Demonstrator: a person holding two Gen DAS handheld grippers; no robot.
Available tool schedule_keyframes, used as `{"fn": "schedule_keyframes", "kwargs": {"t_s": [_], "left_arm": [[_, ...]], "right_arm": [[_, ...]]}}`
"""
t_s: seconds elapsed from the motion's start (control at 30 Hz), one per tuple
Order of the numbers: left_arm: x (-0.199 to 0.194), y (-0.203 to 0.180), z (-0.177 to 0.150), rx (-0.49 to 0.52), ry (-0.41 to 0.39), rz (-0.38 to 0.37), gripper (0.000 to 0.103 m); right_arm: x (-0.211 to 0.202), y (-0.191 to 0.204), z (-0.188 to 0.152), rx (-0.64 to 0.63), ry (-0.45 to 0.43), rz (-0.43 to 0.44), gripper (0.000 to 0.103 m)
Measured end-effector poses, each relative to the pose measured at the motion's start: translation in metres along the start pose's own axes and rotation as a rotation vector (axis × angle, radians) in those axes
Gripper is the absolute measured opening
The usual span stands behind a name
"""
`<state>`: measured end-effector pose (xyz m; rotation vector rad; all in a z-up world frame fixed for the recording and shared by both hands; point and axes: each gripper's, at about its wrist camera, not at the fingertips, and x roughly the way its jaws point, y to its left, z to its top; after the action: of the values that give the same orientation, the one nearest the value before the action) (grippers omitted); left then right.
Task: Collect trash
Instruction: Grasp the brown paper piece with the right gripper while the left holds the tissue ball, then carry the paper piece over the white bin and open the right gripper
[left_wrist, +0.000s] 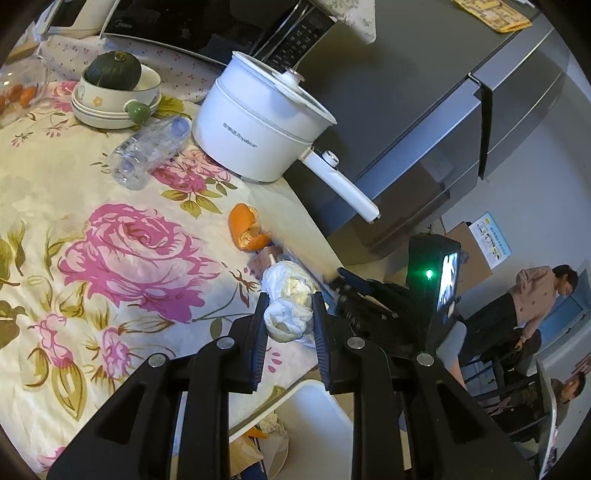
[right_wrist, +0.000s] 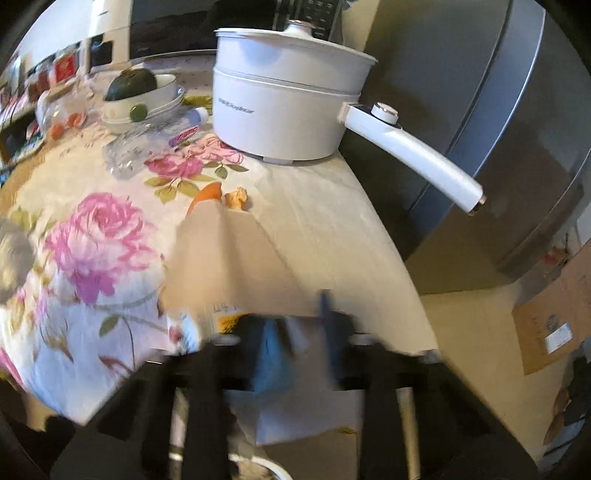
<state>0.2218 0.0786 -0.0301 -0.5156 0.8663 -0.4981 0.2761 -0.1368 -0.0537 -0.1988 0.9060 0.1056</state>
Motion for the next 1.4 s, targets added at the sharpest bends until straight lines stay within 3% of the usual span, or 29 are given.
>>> {"fn": "schedule_keyframes", "kwargs": {"t_s": [0.13, 0.77, 1.17, 1.4], "left_arm": [[-0.006, 0.007, 0.003, -0.016, -0.009, 0.003, 0.023], [-0.03, 0.013, 0.01, -0.033, -0.059, -0.009, 0.023], [-0.048, 0.009, 0.007, -0.014, -0.086, -0.014, 0.023], [-0.057, 0.004, 0.003, 0.006, -0.096, -0.013, 0.023]], "right_arm": [[-0.007, -0.007, 0.012, 0.075, -0.037, 0.054, 0.006], [-0.077, 0.005, 0.064, 0.095, -0.255, 0.007, 0.006], [-0.159, 0.013, 0.038, 0.127, -0.417, 0.002, 0.006], [-0.192, 0.011, -0.004, 0.169, -0.432, 0.027, 0.006]]}}
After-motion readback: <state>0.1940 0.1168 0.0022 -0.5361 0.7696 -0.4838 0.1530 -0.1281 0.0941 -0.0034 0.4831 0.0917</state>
